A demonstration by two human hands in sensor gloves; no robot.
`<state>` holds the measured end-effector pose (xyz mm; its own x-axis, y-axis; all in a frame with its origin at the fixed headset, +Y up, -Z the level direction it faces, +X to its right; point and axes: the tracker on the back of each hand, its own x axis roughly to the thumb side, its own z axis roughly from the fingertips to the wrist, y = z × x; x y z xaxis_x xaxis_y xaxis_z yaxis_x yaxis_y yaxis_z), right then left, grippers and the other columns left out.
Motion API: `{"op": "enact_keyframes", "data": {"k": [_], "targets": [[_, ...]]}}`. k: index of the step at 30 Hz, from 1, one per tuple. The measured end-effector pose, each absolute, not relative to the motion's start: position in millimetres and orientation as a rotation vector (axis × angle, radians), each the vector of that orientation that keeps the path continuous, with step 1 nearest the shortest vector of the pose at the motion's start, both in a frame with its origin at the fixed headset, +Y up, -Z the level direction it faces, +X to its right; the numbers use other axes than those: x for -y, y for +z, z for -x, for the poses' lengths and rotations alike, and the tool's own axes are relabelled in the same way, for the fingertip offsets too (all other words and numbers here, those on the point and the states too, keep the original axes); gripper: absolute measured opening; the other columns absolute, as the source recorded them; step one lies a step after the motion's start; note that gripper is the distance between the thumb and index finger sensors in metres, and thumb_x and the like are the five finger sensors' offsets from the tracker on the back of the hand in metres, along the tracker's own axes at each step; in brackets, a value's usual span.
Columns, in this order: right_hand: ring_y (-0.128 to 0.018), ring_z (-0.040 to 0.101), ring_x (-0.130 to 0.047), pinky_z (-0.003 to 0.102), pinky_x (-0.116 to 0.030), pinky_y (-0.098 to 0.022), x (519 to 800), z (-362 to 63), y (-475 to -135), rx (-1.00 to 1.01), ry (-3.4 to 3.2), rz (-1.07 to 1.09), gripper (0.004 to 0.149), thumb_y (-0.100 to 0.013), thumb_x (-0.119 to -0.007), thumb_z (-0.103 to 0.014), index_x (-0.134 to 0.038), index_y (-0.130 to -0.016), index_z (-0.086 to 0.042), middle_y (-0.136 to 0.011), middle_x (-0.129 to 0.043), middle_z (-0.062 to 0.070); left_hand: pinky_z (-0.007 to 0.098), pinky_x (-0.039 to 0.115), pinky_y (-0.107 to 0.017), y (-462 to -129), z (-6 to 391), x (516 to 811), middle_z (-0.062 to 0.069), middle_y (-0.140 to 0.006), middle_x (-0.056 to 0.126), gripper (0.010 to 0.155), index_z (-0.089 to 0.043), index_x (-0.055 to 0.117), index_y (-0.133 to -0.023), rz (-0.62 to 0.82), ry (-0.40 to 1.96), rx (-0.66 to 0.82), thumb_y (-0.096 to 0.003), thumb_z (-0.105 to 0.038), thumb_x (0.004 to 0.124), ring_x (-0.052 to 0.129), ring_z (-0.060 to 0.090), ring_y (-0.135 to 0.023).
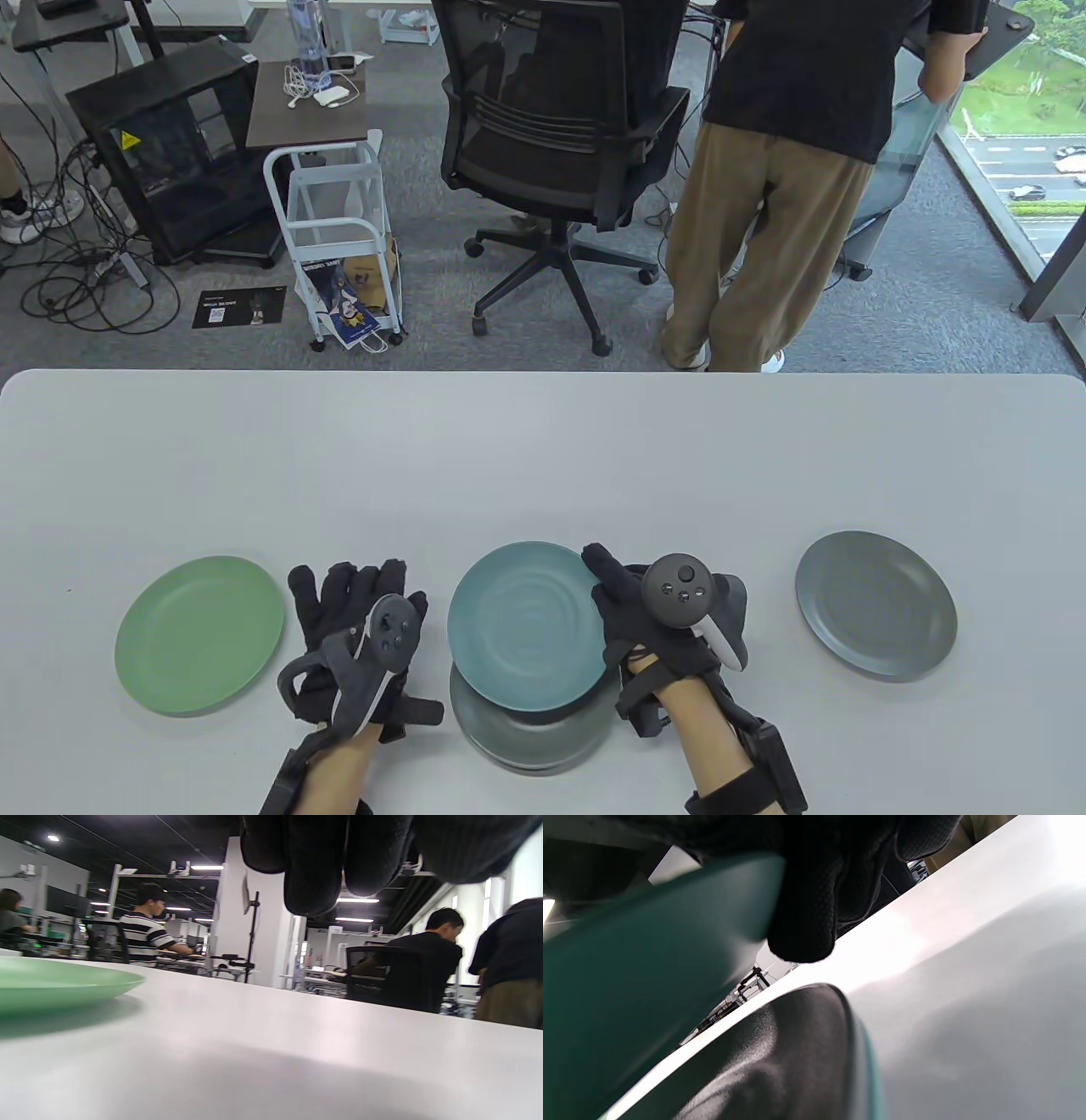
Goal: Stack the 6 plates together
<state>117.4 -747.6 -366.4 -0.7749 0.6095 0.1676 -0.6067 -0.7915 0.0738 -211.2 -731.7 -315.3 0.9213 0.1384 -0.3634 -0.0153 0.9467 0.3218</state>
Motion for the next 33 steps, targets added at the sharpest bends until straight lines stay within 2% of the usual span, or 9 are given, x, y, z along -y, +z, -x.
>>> {"op": "enact_keyframes", "data": {"k": [9, 13, 15, 26, 33], "targets": [[-0.089, 0.023, -0.072, 0.055, -0.044, -0.077, 750.3, -115.0, -364.9, -0.038, 2.547, -0.310, 0.045, -0.055, -0.070, -0.032, -0.065, -0.100, -0.028, -0.071, -0.095, -0.004, 0.047, 0.025, -0.092, -320.5, 241.0, 741.4, -0.019, -0.094, 0.084, 0.061, -0.046, 0.074, -0.090, -0.258, 0.061, -0.599, -0.0320, -0.064, 0.080, 0.067, 0.009, -0.104], [-0.100, 0.030, -0.052, 0.056, -0.037, -0.077, 749.3, -111.8, -362.0, -0.002, 2.656, -0.336, 0.042, -0.054, -0.073, -0.040, -0.071, -0.096, -0.032, -0.100, -0.074, -0.001, 0.047, 0.025, -0.091, -322.8, 250.0, 742.7, -0.019, -0.097, 0.081, 0.065, -0.046, 0.071, -0.092, -0.193, 0.026, -0.659, -0.0311, -0.064, 0.082, 0.065, 0.009, -0.105], [-0.102, 0.032, -0.048, 0.057, -0.035, -0.078, 748.5, -111.9, -360.6, 0.043, 2.679, -0.320, 0.045, -0.054, -0.073, -0.044, -0.069, -0.097, -0.031, -0.106, -0.067, 0.002, 0.047, 0.024, -0.091, -324.1, 254.6, 743.6, -0.018, -0.099, 0.079, 0.067, -0.046, 0.069, -0.094, -0.162, 0.023, -0.684, -0.0309, -0.064, 0.083, 0.063, 0.010, -0.107], [-0.102, 0.032, -0.048, 0.057, -0.036, -0.078, 753.2, -120.4, -362.5, 0.077, 2.748, -0.268, 0.049, -0.055, -0.071, -0.047, -0.065, -0.100, -0.031, -0.107, -0.068, 0.003, 0.049, 0.023, -0.090, -324.6, 292.4, 743.7, -0.016, -0.104, 0.073, 0.077, -0.044, 0.061, -0.099, 0.101, -0.013, -0.916, -0.0296, -0.064, 0.088, 0.059, 0.014, -0.108], [-0.102, 0.032, -0.049, 0.056, -0.036, -0.078, 754.2, -120.0, -361.4, 0.056, 2.729, -0.271, 0.049, -0.055, -0.071, -0.047, -0.065, -0.100, -0.030, -0.106, -0.069, 0.003, 0.049, 0.021, -0.090, -329.2, 307.2, 757.7, -0.016, -0.102, 0.074, 0.076, -0.042, 0.063, -0.098, 0.225, 0.012, -0.955, -0.0294, -0.063, 0.089, 0.059, 0.014, -0.108]]}}
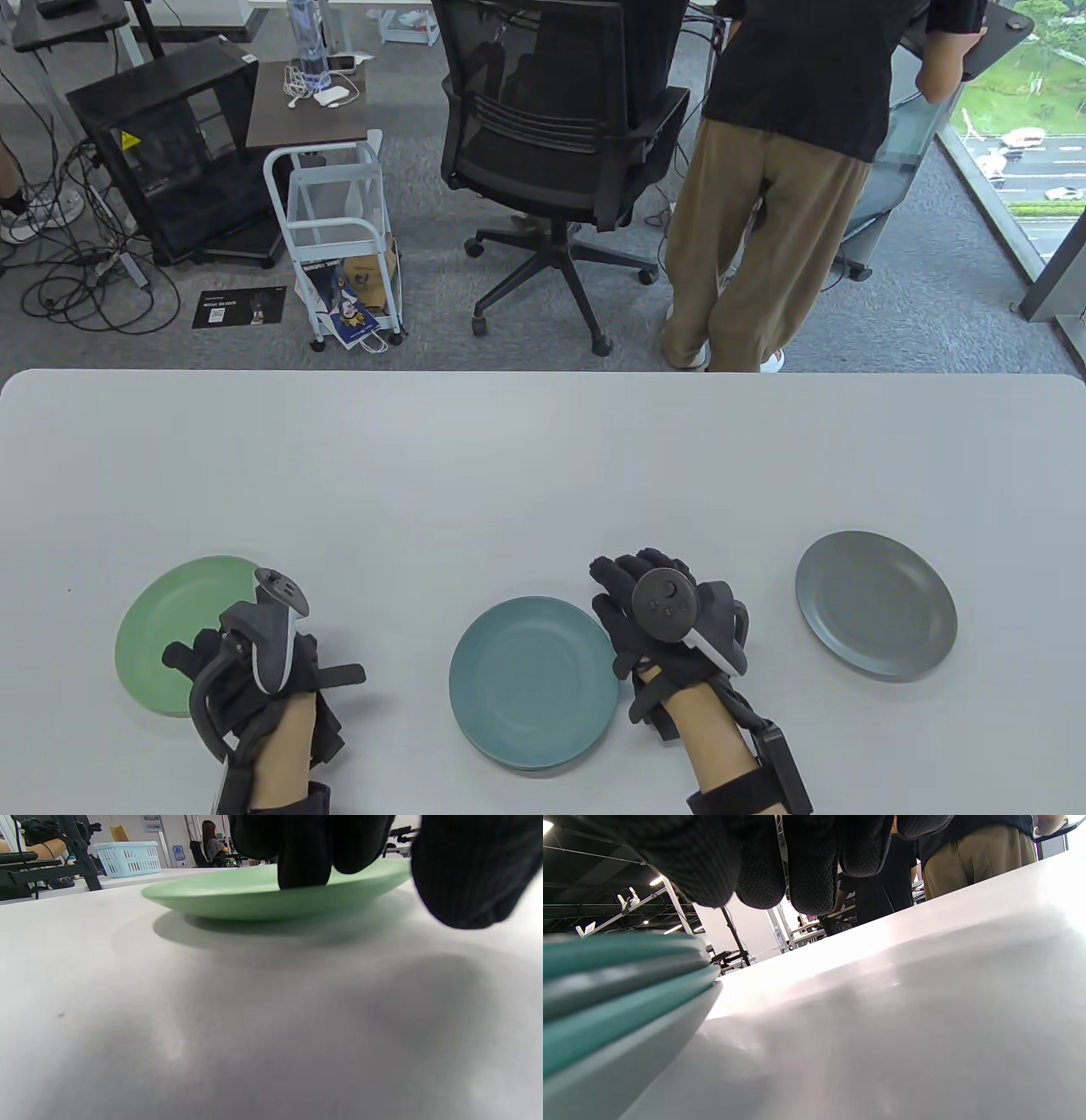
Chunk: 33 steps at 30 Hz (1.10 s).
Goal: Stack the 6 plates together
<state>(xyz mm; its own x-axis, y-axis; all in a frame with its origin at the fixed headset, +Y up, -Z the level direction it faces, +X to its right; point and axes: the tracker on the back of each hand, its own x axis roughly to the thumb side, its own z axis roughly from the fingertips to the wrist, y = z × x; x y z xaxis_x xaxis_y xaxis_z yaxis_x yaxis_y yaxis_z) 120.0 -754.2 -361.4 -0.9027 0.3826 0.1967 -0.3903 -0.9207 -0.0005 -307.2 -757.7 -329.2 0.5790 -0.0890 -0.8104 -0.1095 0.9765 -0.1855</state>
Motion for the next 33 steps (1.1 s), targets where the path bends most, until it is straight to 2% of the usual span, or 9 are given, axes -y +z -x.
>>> {"op": "enact_keyframes", "data": {"k": [6, 10, 18, 23, 33], "targets": [[-0.102, 0.032, -0.050, 0.057, -0.036, -0.078, 755.4, -119.4, -361.6, 0.046, 2.718, -0.282, 0.049, -0.055, -0.071, -0.047, -0.065, -0.100, -0.030, -0.106, -0.069, 0.003, 0.049, 0.022, -0.090, -329.0, 307.9, 757.6, -0.016, -0.097, 0.079, 0.067, -0.041, 0.073, -0.092, 0.236, -0.001, -0.964, -0.0298, -0.059, 0.091, 0.061, 0.013, -0.107], [-0.102, 0.032, -0.050, 0.057, -0.036, -0.078, 756.6, -119.3, -361.8, 0.042, 2.710, -0.282, 0.049, -0.055, -0.071, -0.047, -0.065, -0.100, -0.030, -0.106, -0.069, 0.003, 0.049, 0.022, -0.090, -327.2, 315.9, 756.9, -0.016, -0.095, 0.080, 0.066, -0.041, 0.072, -0.092, 0.221, 0.026, -0.992, -0.0306, -0.057, 0.092, 0.061, 0.012, -0.107], [-0.101, 0.032, -0.051, 0.057, -0.036, -0.078, 761.1, -120.2, -362.8, 0.005, 2.686, -0.280, 0.049, -0.055, -0.070, -0.048, -0.065, -0.100, -0.030, -0.105, -0.070, 0.003, 0.048, 0.026, -0.091, -325.9, 318.6, 755.7, -0.016, -0.087, 0.084, 0.054, -0.040, 0.079, -0.084, 0.209, 0.036, -0.983, -0.0329, -0.050, 0.094, 0.068, 0.010, -0.101], [-0.101, 0.032, -0.051, 0.057, -0.036, -0.077, 762.1, -121.4, -363.1, 0.000, 2.675, -0.274, 0.049, -0.055, -0.070, -0.048, -0.065, -0.100, -0.030, -0.105, -0.071, 0.003, 0.048, 0.030, -0.091, -327.0, 315.2, 755.4, -0.014, -0.078, 0.089, 0.047, -0.037, 0.084, -0.077, 0.153, 0.002, -0.948, -0.0327, -0.048, 0.095, 0.074, 0.009, -0.095], [-0.101, 0.032, -0.052, 0.057, -0.037, -0.078, 763.1, -121.5, -363.2, -0.009, 2.676, -0.278, 0.049, -0.055, -0.070, -0.048, -0.066, -0.100, -0.030, -0.104, -0.072, 0.003, 0.046, 0.038, -0.090, -323.5, 311.5, 742.8, -0.011, -0.064, 0.092, 0.037, -0.034, 0.090, -0.065, -0.069, -0.001, -0.914, -0.0302, -0.044, 0.100, 0.081, 0.008, -0.084]]}}
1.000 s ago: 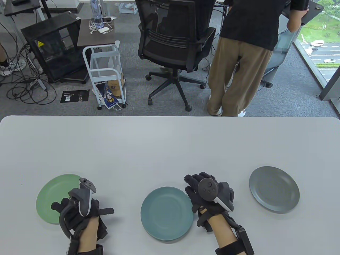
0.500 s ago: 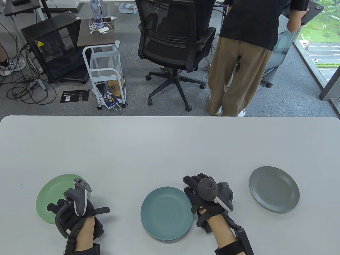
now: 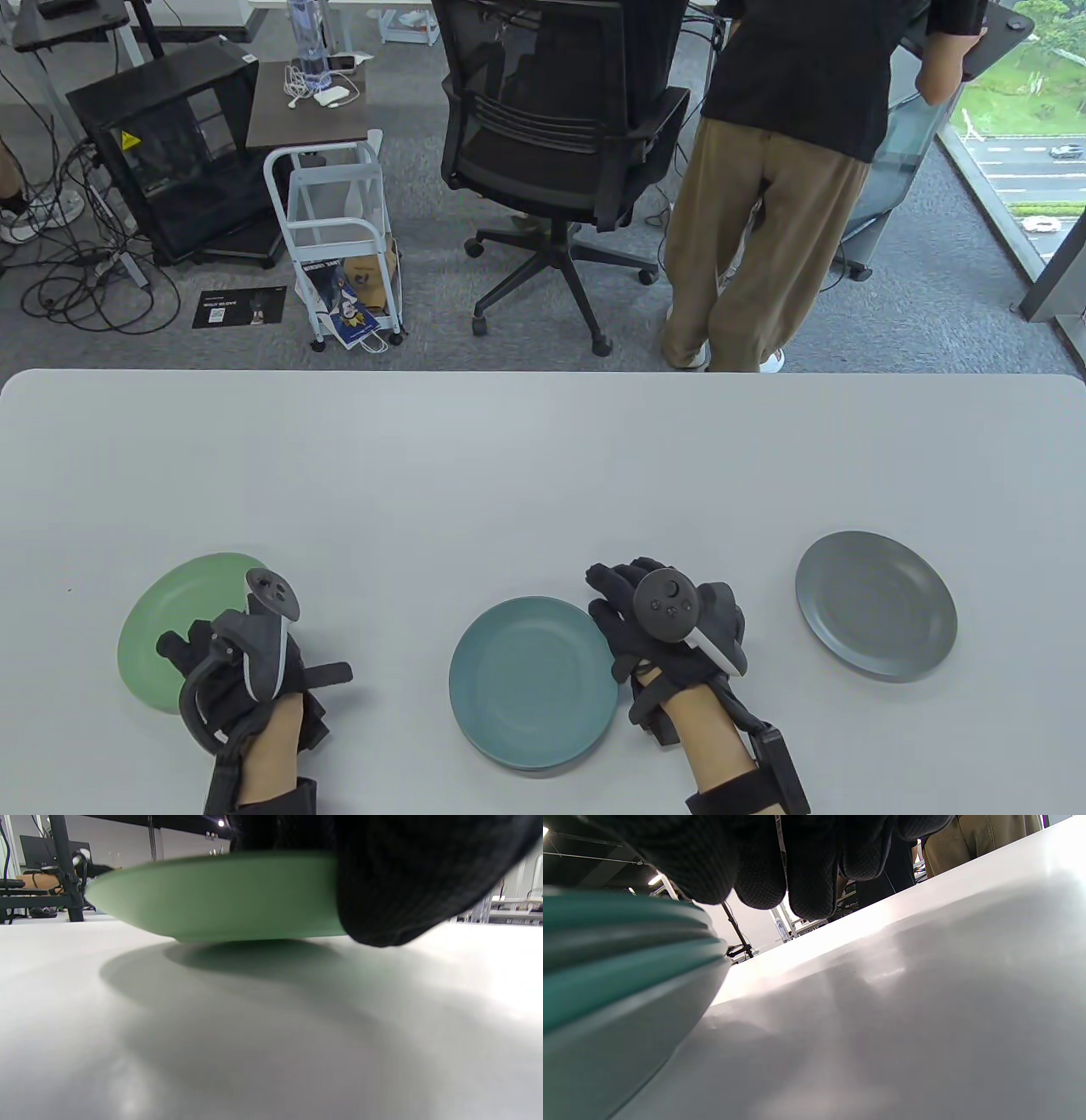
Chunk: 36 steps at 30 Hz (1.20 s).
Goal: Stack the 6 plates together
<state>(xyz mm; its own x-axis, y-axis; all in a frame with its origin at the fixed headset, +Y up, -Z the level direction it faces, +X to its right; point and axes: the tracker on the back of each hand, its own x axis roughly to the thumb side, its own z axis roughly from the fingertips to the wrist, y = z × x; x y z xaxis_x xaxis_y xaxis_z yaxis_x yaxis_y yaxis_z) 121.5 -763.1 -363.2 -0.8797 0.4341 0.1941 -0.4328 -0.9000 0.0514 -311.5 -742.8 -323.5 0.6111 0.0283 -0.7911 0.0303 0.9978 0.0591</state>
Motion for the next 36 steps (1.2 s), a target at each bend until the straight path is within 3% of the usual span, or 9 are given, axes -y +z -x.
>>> {"op": "enact_keyframes", "data": {"k": [6, 15, 36], "targets": [[-0.101, 0.032, -0.052, 0.057, -0.036, -0.078, 763.1, -122.1, -363.8, 0.005, 2.679, -0.277, 0.049, -0.055, -0.070, -0.048, -0.066, -0.100, -0.030, -0.104, -0.072, 0.002, 0.045, 0.041, -0.090, -319.0, 301.3, 731.7, -0.010, -0.057, 0.093, 0.034, -0.032, 0.092, -0.059, -0.218, 0.030, -0.859, -0.0277, -0.041, 0.104, 0.084, 0.007, -0.079], [-0.101, 0.031, -0.053, 0.057, -0.036, -0.078, 762.2, -120.6, -363.0, 0.039, 2.710, -0.289, 0.049, -0.055, -0.069, -0.049, -0.065, -0.100, -0.030, -0.104, -0.073, 0.002, 0.045, 0.042, -0.090, -318.0, 274.1, 728.0, -0.010, -0.056, 0.094, 0.033, -0.033, 0.093, -0.057, -0.319, 0.000, -0.720, -0.0269, -0.041, 0.104, 0.085, 0.006, -0.078], [-0.101, 0.029, -0.056, 0.057, -0.037, -0.078, 765.1, -125.7, -364.1, 0.041, 2.630, -0.254, 0.048, -0.055, -0.067, -0.050, -0.065, -0.100, -0.031, -0.101, -0.076, 0.000, 0.046, 0.045, -0.088, -310.2, 218.2, 710.9, -0.011, -0.054, 0.095, 0.034, -0.033, 0.094, -0.056, -0.451, -0.067, -0.475, -0.0254, -0.042, 0.104, 0.087, 0.007, -0.076]]}}
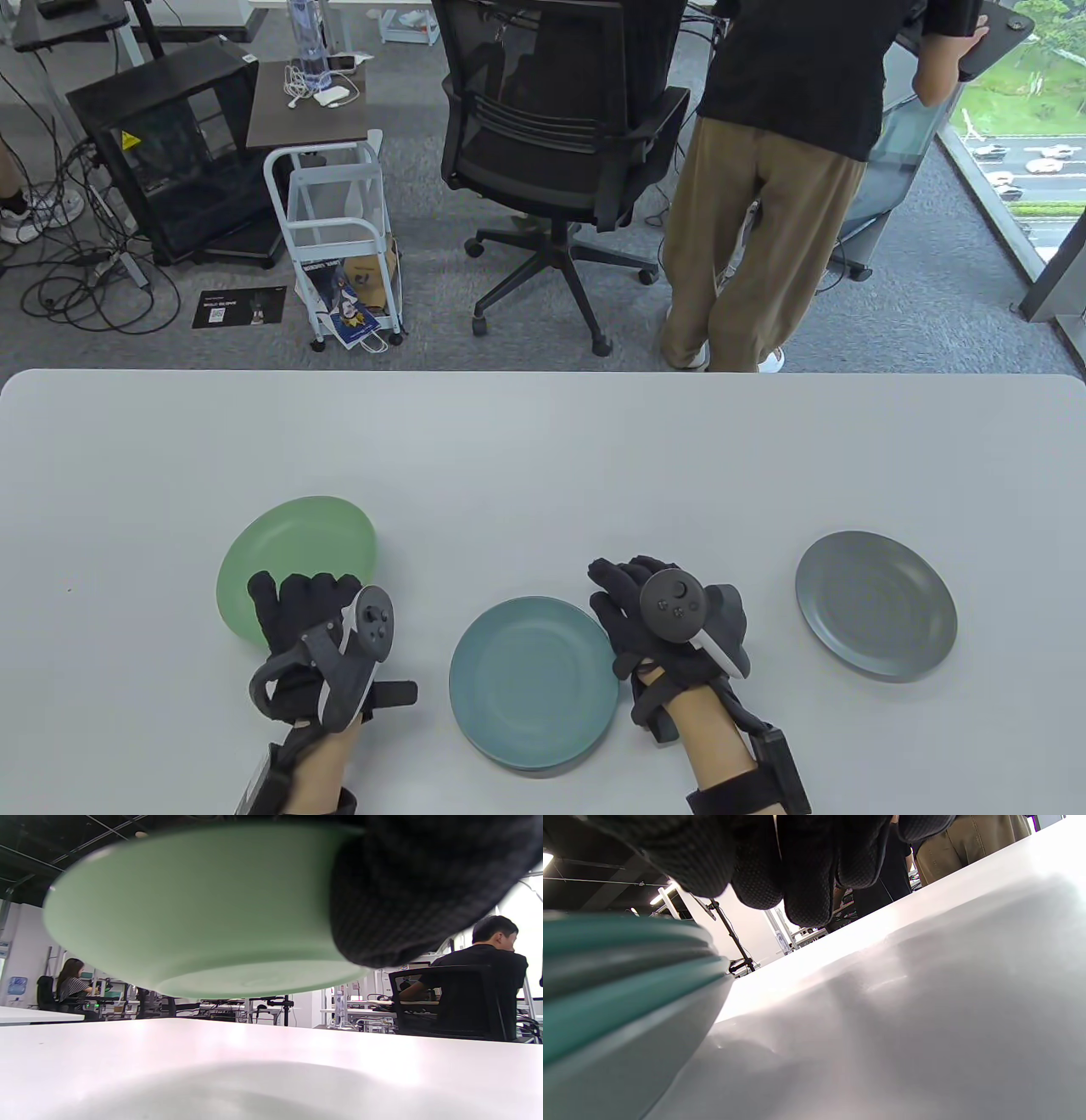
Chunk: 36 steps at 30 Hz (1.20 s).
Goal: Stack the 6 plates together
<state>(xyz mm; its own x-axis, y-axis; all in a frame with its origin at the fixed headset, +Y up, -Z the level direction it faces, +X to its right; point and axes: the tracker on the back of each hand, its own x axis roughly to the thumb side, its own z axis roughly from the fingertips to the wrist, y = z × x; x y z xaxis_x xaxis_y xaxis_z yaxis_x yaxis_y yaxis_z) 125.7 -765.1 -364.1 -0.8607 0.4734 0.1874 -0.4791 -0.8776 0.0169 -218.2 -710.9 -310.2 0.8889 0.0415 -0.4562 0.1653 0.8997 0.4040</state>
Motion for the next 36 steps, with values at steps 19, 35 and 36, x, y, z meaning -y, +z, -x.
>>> {"op": "enact_keyframes", "data": {"k": [19, 35, 36], "targets": [[-0.095, 0.027, -0.070, 0.057, -0.042, -0.078, 757.7, -123.6, -365.0, 0.103, 2.618, -0.246, 0.048, -0.054, -0.068, -0.052, -0.072, -0.095, -0.028, -0.078, -0.094, -0.004, 0.046, 0.046, -0.088, -297.9, 173.6, 703.5, -0.011, -0.054, 0.095, 0.034, -0.034, 0.094, -0.056, -0.517, -0.085, -0.278, -0.0249, -0.043, 0.104, 0.087, 0.006, -0.076], [-0.099, 0.028, -0.063, 0.057, -0.037, -0.079, 727.3, -92.1, -365.4, 0.071, 2.440, -0.301, 0.054, -0.055, -0.066, -0.055, -0.064, -0.102, -0.028, -0.086, -0.089, -0.002, 0.045, 0.047, -0.088, -283.7, 130.0, 703.8, -0.012, -0.053, 0.096, 0.034, -0.035, 0.094, -0.056, -0.568, -0.110, -0.088, -0.0245, -0.043, 0.103, 0.088, 0.005, -0.076], [-0.099, 0.029, -0.063, 0.057, -0.037, -0.079, 726.4, -90.6, -365.6, 0.059, 2.429, -0.299, 0.055, -0.055, -0.066, -0.056, -0.062, -0.103, -0.027, -0.086, -0.089, -0.002, 0.045, 0.047, -0.088, -283.0, 128.7, 703.5, -0.012, -0.053, 0.096, 0.034, -0.035, 0.094, -0.056, -0.569, -0.114, -0.085, -0.0245, -0.043, 0.103, 0.088, 0.005, -0.076]]}}
